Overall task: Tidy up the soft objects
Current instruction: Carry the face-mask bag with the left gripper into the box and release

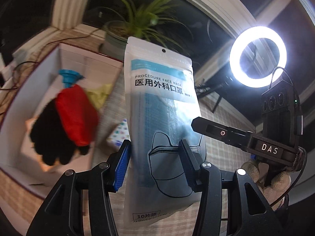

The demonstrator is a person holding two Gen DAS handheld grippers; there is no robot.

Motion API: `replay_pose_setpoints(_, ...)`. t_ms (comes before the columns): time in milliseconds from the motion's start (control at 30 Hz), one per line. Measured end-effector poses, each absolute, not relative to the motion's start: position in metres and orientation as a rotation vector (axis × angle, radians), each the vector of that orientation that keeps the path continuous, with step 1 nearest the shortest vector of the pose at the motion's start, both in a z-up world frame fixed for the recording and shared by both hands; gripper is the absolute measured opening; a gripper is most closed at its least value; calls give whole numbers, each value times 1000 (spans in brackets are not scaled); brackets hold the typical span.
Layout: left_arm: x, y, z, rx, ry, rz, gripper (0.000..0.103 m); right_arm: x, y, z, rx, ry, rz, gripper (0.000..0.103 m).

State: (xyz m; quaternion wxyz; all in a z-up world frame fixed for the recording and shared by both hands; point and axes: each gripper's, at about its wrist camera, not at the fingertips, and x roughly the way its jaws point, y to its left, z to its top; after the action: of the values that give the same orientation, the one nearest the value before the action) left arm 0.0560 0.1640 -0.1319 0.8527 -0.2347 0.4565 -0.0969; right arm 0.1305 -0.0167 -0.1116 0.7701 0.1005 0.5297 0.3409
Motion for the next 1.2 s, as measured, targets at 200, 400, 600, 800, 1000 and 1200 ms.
replay_pose_setpoints(200, 43, 207, -132, -544, 939, -137, 48, 133, 39, -111, 178, 1160, 798, 31)
replay_pose_setpoints(400, 32, 241, -138, -591, 928, -81, 48, 133, 81, -118, 146, 1183, 834, 31)
replay_pose_setpoints(600, 27, 267, -141, -592, 926, -38, 48, 133, 112, -129, 113, 1210, 849, 31)
replay_pose_setpoints(800, 33, 290, -151, -587, 948, -25, 48, 138, 130, -145, 103, 1247, 848, 31)
replay_pose_setpoints(1000, 47, 306, -162, -600, 966, -6, 46, 146, 141, -158, 89, 1274, 831, 30)
replay_pose_setpoints(1200, 53, 311, -168, -590, 979, 13, 45, 144, 148, -151, 53, 1249, 847, 27)
